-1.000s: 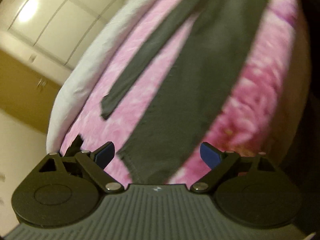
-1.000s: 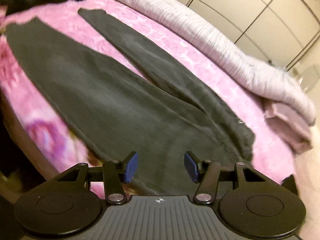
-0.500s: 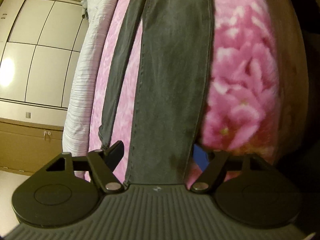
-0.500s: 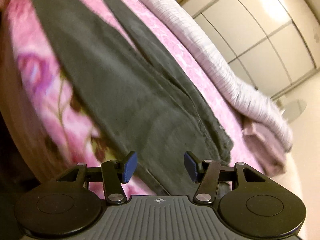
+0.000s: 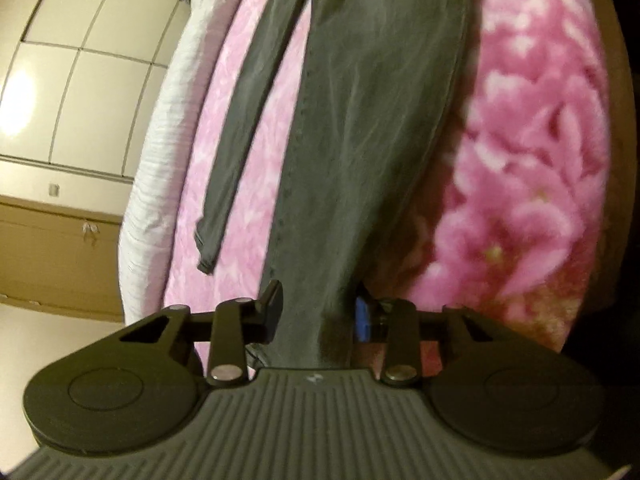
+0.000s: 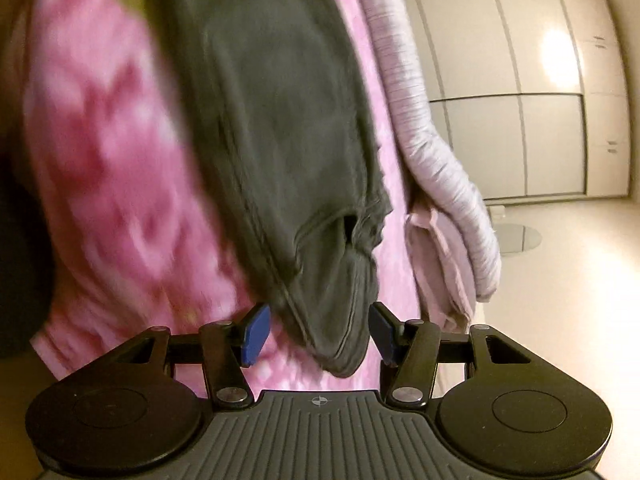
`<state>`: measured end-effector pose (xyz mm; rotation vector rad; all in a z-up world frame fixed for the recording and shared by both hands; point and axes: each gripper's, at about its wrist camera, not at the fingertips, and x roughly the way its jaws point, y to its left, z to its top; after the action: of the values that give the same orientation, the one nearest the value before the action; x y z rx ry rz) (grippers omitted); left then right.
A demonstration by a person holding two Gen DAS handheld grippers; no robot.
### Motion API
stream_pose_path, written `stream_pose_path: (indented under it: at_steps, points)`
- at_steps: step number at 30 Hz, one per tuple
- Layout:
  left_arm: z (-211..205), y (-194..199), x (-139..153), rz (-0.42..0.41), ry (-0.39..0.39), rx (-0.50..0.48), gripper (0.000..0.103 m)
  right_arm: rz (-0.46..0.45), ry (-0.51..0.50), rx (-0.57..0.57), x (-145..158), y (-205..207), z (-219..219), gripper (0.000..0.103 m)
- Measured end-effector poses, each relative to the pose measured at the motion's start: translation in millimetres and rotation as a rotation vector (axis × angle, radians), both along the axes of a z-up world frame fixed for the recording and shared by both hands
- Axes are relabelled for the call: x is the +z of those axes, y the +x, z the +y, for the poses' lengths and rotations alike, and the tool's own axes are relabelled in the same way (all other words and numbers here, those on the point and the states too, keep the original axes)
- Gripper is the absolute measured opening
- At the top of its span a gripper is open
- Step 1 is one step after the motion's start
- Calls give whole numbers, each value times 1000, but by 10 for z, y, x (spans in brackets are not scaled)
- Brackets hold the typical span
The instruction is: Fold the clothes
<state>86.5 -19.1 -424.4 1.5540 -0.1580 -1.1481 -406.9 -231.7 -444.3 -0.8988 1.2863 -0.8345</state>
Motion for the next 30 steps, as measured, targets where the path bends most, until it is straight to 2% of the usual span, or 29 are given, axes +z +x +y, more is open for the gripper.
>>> stream_pose_path:
  at_steps: [4,8,9,10,11,12,14,21,30]
  points:
    - [-65,14,-68,-27,5,6,33,4,-14,92,-86,-150,-187,55]
    - [-7,-1,-31,-13,-3,28,32,11,-43,146,-81,-212,-340,55]
    - [-20,13,-8,-1,-6,38,28,9,-43,151,-77,-221,-372,55]
    - [-41,31,20,9,-10,49,14,8,-43,157,-72,-229,-403,55]
    - [-112,68,47,13,-19,58,10,9,-42,163,-68,-236,-434,53]
    - [-121,74,106,16,-29,59,8,16,-34,165,-58,-235,-461,50]
    - [-123,78,230,22,-47,61,7,32,-4,160,-23,-222,-508,10]
    - [-14,51,609,18,-109,54,5,-22,-16,107,238,-242,-480,8]
    - [299,-49,816,44,-154,80,5,-61,-20,94,499,-226,-215,7]
